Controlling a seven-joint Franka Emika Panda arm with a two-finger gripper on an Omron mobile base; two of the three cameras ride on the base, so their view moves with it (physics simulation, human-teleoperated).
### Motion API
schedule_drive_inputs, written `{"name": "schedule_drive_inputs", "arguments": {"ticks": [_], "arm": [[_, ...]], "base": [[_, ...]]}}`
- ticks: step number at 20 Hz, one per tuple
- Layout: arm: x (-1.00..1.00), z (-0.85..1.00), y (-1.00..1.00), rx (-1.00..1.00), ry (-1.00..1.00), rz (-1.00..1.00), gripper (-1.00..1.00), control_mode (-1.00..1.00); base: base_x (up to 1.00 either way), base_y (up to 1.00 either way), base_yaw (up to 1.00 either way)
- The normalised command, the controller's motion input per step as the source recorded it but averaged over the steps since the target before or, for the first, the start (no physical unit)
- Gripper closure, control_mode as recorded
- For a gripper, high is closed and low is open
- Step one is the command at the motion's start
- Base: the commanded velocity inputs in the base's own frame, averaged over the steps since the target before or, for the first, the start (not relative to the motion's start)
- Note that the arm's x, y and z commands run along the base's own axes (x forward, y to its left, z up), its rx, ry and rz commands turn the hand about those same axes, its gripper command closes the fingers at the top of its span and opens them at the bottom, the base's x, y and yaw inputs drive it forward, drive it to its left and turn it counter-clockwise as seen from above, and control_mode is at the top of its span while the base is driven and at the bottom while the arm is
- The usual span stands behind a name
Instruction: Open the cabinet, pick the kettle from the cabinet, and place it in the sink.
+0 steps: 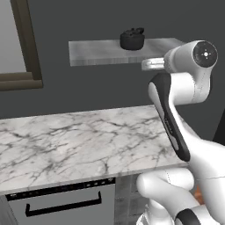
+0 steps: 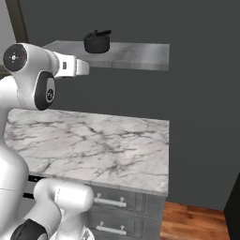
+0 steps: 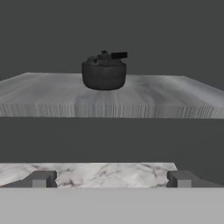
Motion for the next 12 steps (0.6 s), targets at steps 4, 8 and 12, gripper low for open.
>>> {"name": "schedule_drive_inputs", "arguments": {"ticks": [4, 8, 12], "arm": [[0.02, 0.29, 0.0, 0.03, 0.01, 0.0, -1.0, -1.0], [0.0, 0.23, 0.0, 0.01, 0.0, 0.0, -1.0, -1.0], [0.01, 0.24, 0.0, 0.0, -0.01, 0.0, -1.0, -1.0]], "base": [[0.0, 0.0, 0.0], [0.0, 0.0, 0.0], [0.0, 0.0, 0.0]]}}
